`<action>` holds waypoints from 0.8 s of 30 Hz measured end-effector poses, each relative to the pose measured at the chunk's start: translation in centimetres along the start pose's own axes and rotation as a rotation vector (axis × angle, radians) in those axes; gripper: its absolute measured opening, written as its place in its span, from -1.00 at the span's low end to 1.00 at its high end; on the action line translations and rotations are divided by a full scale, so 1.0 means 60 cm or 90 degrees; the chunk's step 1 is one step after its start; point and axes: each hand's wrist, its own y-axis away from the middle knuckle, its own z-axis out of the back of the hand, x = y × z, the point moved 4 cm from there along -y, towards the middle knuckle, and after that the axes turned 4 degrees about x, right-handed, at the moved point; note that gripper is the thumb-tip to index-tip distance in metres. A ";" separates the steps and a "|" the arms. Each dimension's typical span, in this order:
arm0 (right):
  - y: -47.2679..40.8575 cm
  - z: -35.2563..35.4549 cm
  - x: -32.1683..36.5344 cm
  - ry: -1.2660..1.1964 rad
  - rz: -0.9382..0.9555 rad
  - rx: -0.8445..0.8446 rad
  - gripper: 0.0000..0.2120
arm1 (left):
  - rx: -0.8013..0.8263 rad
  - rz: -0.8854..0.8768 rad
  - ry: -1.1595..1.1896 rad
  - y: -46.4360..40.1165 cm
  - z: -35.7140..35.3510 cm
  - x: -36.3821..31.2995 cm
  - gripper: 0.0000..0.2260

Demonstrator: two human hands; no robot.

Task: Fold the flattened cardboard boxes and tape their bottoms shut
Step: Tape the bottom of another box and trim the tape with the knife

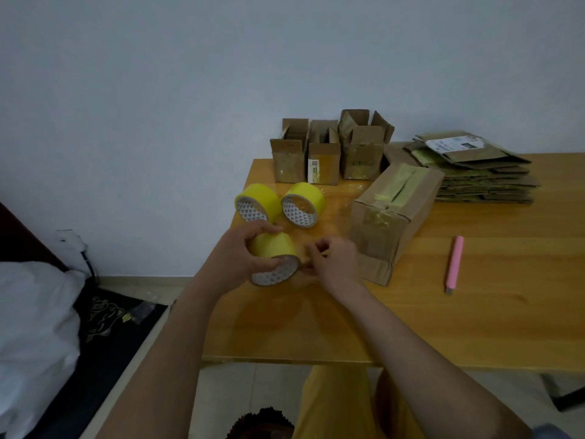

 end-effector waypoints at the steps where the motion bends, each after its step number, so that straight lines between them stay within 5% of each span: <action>1: -0.003 -0.004 0.000 -0.028 -0.005 0.009 -0.72 | -0.001 0.005 -0.043 -0.002 0.008 0.000 -0.58; 10: -0.002 -0.019 -0.012 0.406 0.028 -0.009 -0.72 | 0.055 0.039 -0.301 -0.036 -0.013 -0.009 -0.37; 17: 0.000 -0.010 -0.020 0.362 0.002 -0.044 -0.72 | 0.044 0.035 -0.216 -0.031 -0.035 -0.005 -0.40; 21: 0.017 0.017 -0.007 0.301 0.155 -0.157 -0.85 | -0.028 0.018 -0.339 -0.034 -0.039 -0.031 -0.42; 24: 0.035 0.075 0.012 0.201 0.327 -0.330 -0.88 | -0.140 -0.106 -0.326 -0.041 -0.054 -0.078 -0.55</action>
